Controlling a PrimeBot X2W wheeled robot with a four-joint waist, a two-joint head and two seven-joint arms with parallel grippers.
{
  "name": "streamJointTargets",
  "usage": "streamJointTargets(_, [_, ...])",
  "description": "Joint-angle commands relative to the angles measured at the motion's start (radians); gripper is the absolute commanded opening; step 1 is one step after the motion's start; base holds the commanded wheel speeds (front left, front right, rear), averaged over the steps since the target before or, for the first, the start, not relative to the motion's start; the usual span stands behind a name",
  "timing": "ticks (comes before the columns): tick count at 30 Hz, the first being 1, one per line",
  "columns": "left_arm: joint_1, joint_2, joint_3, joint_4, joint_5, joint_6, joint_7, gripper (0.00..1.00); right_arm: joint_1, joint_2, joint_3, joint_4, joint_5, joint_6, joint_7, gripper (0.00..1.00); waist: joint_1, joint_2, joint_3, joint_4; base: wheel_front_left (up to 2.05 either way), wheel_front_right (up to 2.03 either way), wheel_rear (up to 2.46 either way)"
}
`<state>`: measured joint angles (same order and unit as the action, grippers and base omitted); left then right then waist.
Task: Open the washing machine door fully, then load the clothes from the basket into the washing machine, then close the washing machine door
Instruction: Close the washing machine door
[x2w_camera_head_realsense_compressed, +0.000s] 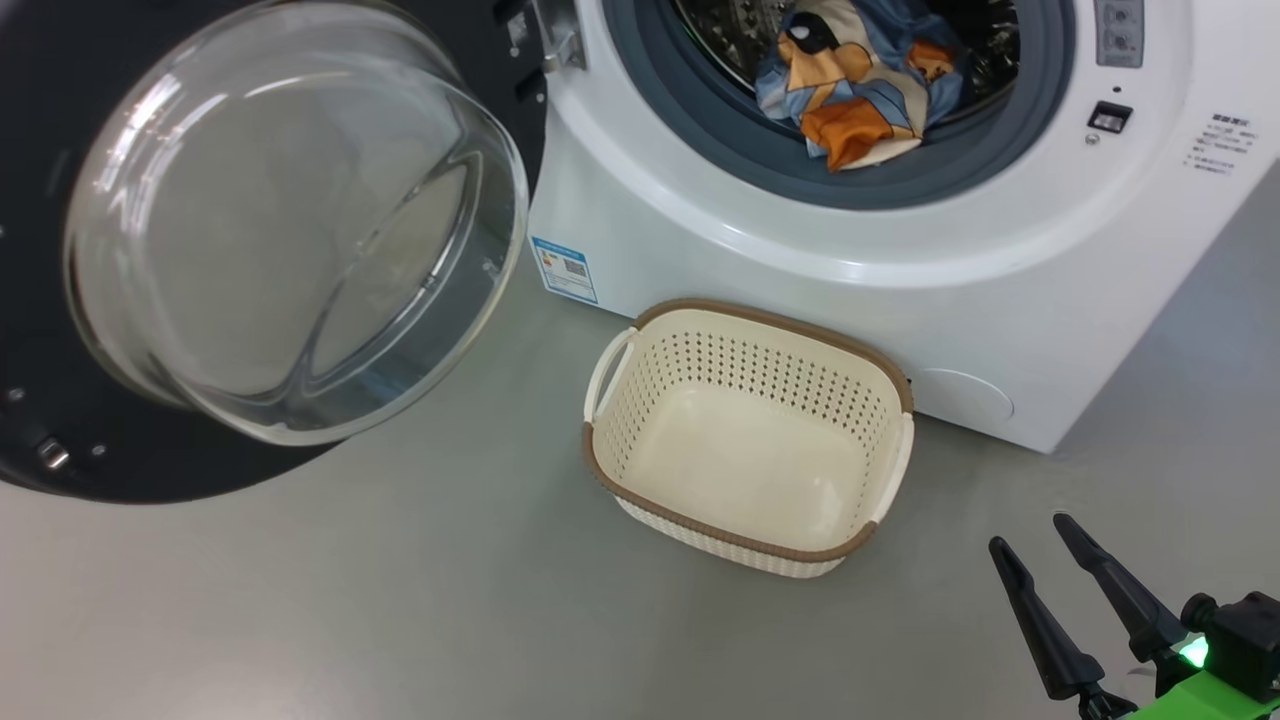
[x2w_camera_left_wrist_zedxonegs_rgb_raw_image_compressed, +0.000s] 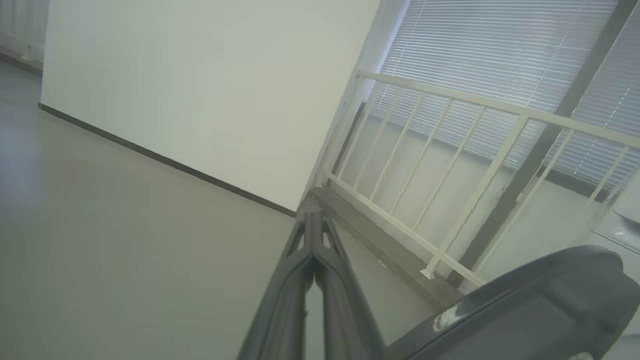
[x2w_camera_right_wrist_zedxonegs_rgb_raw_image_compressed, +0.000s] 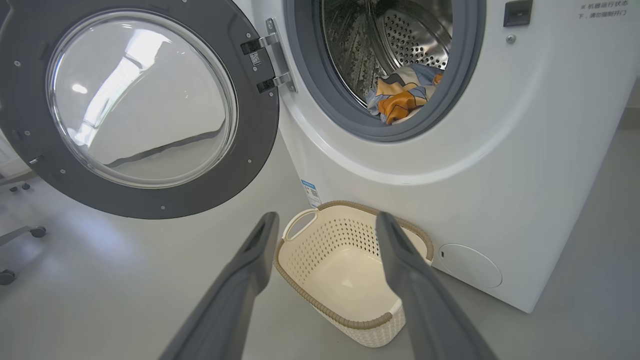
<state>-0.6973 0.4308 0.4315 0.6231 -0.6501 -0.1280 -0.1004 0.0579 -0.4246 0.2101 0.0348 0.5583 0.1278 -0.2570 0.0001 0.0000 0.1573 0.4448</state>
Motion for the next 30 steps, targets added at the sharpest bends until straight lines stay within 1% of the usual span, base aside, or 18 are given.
streamJointTargets(1, [-0.028, 0.076, 0.014, -0.015, -0.015, -0.002, 0.013, 0.00, -0.021, -0.026, 0.014, -0.026, 0.001, 0.003, -0.005, 1.00, -0.0001, 0.0000, 0.009, -0.009, 0.00, 0.00, 0.00])
streamJointTargets(5, [-0.064, 0.111, -0.007, 0.063, -0.187, -0.002, 0.140, 0.00, -0.028, -0.031, 0.015, -0.028, 0.002, 0.003, -0.005, 1.00, -0.0001, 0.0000, 0.027, -0.021, 0.00, 0.00, 0.00])
streamJointTargets(8, [-0.064, 0.141, -0.037, 0.093, -0.276, -0.002, 0.246, 0.00, -0.030, -0.034, 0.012, -0.029, 0.003, 0.003, -0.005, 1.00, -0.0001, 0.0000, 0.037, -0.026, 0.00, 0.00, 0.00])
streamJointTargets(10, [-0.049, 0.161, -0.067, 0.099, -0.315, -0.002, 0.306, 0.00, -0.030, -0.037, 0.010, -0.031, 0.004, 0.003, -0.005, 1.00, -0.0001, 0.0000, 0.043, -0.029, 0.00, 0.00, 0.00])
streamJointTargets(12, [-0.035, 0.168, -0.090, 0.097, -0.362, -0.003, 0.364, 0.00, -0.030, -0.038, 0.009, -0.032, 0.003, 0.003, -0.005, 1.00, -0.0001, 0.0000, 0.049, -0.031, 0.00, 0.00, 0.00])
streamJointTargets(16, [-0.004, 0.181, -0.125, 0.080, -0.429, -0.003, 0.437, 0.00, -0.030, -0.040, 0.008, -0.035, 0.002, 0.003, -0.005, 1.00, -0.0001, 0.0000, 0.057, -0.035, 0.00, 0.00, 0.00])
streamJointTargets(20, [0.021, 0.192, -0.162, 0.067, -0.466, -0.003, 0.494, 0.00, -0.032, -0.044, 0.007, -0.037, 0.004, 0.003, -0.005, 1.00, -0.0001, 0.0000, 0.063, -0.037, 0.00, 0.00, 0.00])
streamJointTargets(27, [0.066, 0.204, -0.227, 0.017, -0.523, -0.003, 0.580, 0.00, -0.031, -0.046, 0.003, -0.035, 0.005, 0.003, -0.005, 1.00, -0.0001, 0.0000, 0.060, -0.039, 0.00, 0.00, 0.00])
streamJointTargets(30, [0.086, 0.211, -0.244, -0.013, -0.551, -0.003, 0.598, 0.00, -0.030, -0.043, 0.002, -0.032, 0.005, 0.003, -0.005, 1.00, -0.0001, 0.0000, 0.055, -0.039, 0.00, 0.00, 0.00])
